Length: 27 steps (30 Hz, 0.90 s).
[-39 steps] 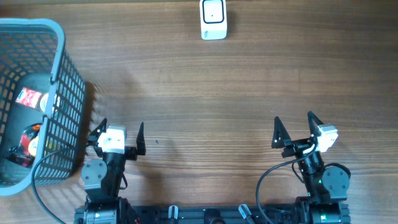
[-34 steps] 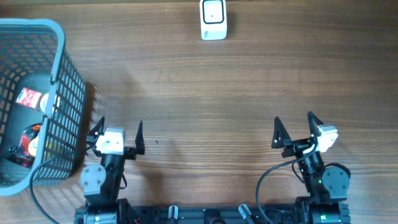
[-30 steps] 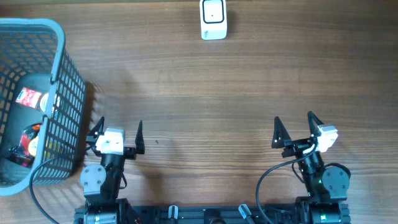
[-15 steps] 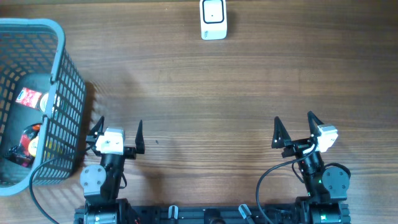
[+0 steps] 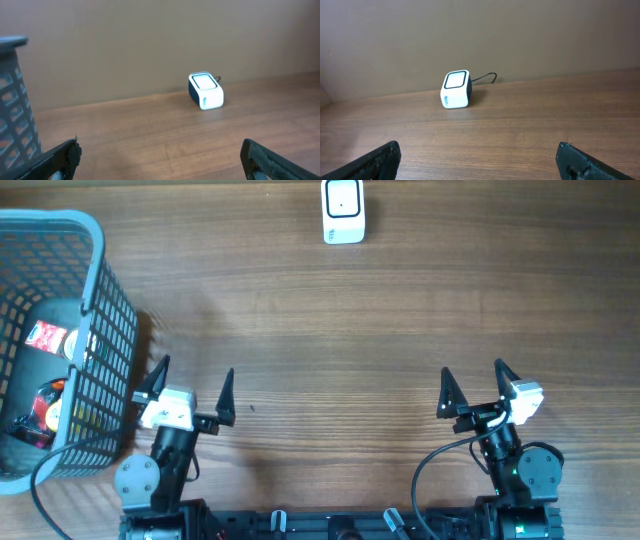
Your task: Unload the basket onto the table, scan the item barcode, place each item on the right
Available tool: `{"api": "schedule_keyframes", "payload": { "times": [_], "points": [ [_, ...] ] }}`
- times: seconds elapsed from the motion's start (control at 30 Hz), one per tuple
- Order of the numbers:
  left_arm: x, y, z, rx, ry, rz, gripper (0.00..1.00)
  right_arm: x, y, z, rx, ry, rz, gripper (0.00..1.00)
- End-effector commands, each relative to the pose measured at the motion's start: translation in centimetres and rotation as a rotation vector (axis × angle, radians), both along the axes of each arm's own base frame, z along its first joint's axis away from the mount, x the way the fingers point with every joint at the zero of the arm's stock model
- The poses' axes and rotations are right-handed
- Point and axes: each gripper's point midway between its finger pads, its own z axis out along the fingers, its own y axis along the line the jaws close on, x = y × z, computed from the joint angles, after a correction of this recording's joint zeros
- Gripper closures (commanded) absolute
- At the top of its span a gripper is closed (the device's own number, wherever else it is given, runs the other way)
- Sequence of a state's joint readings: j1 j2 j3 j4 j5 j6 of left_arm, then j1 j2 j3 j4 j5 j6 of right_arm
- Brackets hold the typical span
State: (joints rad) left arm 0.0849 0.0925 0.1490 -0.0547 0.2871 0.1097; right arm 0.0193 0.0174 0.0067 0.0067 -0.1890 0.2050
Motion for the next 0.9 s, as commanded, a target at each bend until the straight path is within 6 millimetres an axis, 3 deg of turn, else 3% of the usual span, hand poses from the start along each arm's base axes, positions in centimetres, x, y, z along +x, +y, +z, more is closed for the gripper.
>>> {"api": "schedule_keyframes", "payload": {
  "times": [0.0,0.17,0.27,0.37,0.43,0.57,0.63,0.7,0.77,0.8,0.87],
  "points": [
    [-1.1,0.1,3.7,-0.062,-0.025,0.011,0.00,0.0,-0.2,0.3,0.007,-0.012,-0.013,0.00],
    [-2.8,-0.5,6.8,-0.120,0.115,-0.009,0.00,0.0,-0.2,0.3,0.007,-0.012,-0.014,0.00],
    [-3.6,-1.0,9.5,-0.166,0.060,-0.037,0.00,0.0,-0.2,0.3,0.007,-0.012,-0.014,0.00],
    [-3.5,-1.5,10.5,-0.276,0.056,-0.077,0.00,0.0,-0.2,0.3,0.007,-0.012,-0.013,0.00],
    [-2.1,-1.9,10.7,-0.284,0.124,-0.100,0.00,0.0,-0.2,0.3,0.007,-0.012,-0.013,0.00],
    [2.8,-1.6,13.0,-0.298,0.302,-0.079,0.00,0.0,-0.2,0.3,0.007,-0.012,-0.013,0.00],
    [6.2,-1.4,16.2,-0.303,0.356,-0.076,0.00,0.0,-0.2,0.3,0.007,-0.012,-0.013,0.00],
    [7.8,-2.4,19.1,-0.314,0.380,-0.144,0.00,0.0,-0.2,0.3,0.007,-0.012,-0.014,0.00],
    [9.4,-0.7,21.4,-0.282,0.315,-0.067,0.01,0.0,-0.2,0.3,0.007,-0.012,-0.014,0.00],
    [10.1,1.4,22.1,-0.274,0.283,0.039,0.01,0.0,-0.2,0.3,0.007,-0.012,-0.014,0.00],
    [10.3,8.8,22.6,-0.340,0.226,0.394,0.00,0.0,-0.2,0.3,0.007,-0.012,-0.013,0.00]
  ]
}}
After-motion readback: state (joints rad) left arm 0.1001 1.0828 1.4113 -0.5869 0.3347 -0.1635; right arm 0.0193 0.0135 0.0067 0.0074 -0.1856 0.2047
